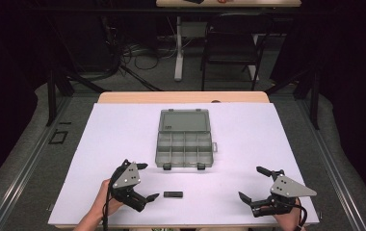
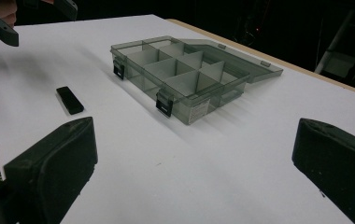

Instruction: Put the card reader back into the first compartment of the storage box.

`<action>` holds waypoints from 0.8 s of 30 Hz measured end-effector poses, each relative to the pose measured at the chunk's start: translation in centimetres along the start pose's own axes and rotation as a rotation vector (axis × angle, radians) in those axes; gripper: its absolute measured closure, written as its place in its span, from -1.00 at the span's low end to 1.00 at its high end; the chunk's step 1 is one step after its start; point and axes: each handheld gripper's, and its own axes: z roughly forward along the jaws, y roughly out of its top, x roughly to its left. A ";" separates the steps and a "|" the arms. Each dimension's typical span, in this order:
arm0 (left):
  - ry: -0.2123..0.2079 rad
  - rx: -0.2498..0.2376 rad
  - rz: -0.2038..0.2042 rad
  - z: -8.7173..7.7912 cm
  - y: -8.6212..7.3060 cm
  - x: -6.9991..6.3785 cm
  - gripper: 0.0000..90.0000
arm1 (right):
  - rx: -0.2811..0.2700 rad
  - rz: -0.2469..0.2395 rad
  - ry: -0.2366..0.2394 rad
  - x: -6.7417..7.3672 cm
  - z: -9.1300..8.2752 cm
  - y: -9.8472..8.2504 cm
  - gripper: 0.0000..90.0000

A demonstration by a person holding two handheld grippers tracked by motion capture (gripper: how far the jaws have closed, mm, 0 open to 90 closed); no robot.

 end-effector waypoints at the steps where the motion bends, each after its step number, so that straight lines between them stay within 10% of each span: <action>1: -0.001 0.002 -0.002 0.1 0.0 0.0 -1.00 | 0.005 -0.001 0.000 0.0 0.0 0.0 -1.00; 24: -0.091 0.036 0.059 1.9 0.9 0.4 -1.00 | 0.002 0.004 0.005 0.0 0.0 0.0 -1.00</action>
